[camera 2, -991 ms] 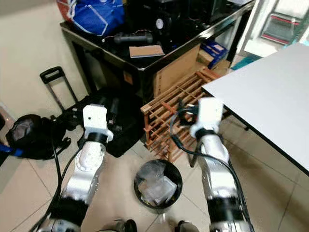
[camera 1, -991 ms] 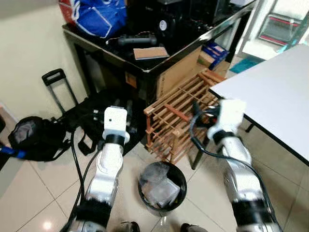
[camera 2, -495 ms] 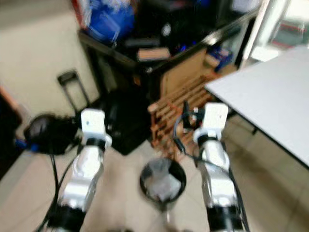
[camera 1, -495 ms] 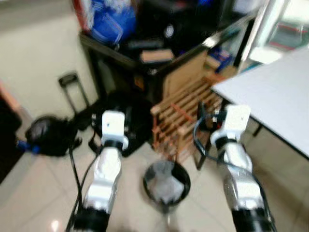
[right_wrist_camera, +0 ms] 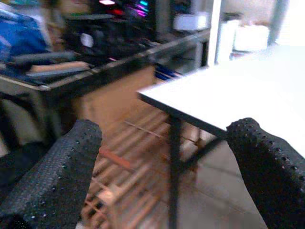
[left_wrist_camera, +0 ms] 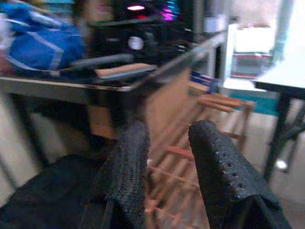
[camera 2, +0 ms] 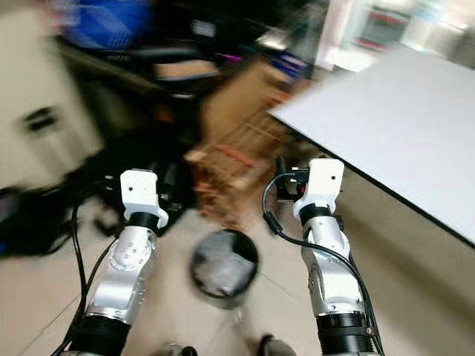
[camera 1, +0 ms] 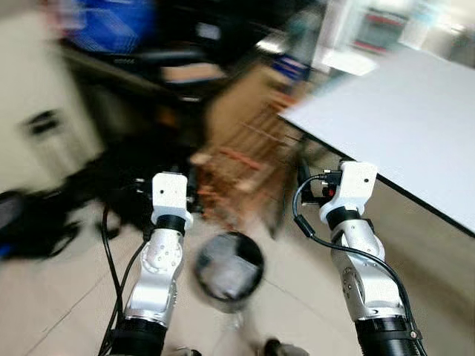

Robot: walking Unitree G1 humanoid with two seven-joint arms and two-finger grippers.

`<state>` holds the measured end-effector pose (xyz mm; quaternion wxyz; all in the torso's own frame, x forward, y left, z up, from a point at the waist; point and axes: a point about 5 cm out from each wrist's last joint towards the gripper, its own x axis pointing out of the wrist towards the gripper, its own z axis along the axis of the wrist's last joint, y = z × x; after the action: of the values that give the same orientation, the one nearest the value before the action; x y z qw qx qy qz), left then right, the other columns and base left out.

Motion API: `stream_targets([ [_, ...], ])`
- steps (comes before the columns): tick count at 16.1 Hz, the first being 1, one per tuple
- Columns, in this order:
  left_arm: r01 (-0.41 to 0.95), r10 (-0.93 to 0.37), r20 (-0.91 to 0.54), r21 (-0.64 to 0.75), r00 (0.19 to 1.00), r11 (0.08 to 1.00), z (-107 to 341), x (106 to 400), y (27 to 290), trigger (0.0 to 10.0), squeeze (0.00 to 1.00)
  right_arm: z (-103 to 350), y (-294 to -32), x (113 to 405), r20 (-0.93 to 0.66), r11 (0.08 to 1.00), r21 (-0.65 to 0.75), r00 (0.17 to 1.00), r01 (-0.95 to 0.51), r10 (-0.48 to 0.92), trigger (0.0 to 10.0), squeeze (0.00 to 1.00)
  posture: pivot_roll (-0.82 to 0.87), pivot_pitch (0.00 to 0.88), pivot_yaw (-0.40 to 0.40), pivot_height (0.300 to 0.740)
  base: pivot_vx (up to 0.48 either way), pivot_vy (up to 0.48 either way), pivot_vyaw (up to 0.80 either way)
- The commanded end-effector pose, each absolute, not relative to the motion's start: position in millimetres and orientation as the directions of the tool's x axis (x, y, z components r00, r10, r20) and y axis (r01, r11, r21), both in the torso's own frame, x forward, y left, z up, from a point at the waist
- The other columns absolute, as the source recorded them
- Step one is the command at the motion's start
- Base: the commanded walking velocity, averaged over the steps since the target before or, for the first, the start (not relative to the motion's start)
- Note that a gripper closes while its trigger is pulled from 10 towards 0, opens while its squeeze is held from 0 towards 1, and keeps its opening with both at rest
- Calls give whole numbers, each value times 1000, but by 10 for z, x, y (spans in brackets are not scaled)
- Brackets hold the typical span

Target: Picking trash to rubbish bin

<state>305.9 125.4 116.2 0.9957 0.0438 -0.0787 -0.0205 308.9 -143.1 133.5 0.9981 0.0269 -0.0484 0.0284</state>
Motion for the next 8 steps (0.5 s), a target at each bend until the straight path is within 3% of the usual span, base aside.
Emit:
stream_targets([
  [1, 23, -36, 157, 84, 987, 996, 1179, 3041, 1257, 10000, 0, 1371, -1449, 3091, 101, 997, 55, 994, -59, 53, 10000, 0, -59, 166, 18, 740, 0, 0, -800],
  [8, 74, -86, 134, 87, 987, 993, 1177, 3055, 1231, 10000, 0, 1349, -1457, 3085, 81, 998, 57, 996, -35, 30, 10000, 0, -64, 197, 34, 740, 0, 0, -800],
])
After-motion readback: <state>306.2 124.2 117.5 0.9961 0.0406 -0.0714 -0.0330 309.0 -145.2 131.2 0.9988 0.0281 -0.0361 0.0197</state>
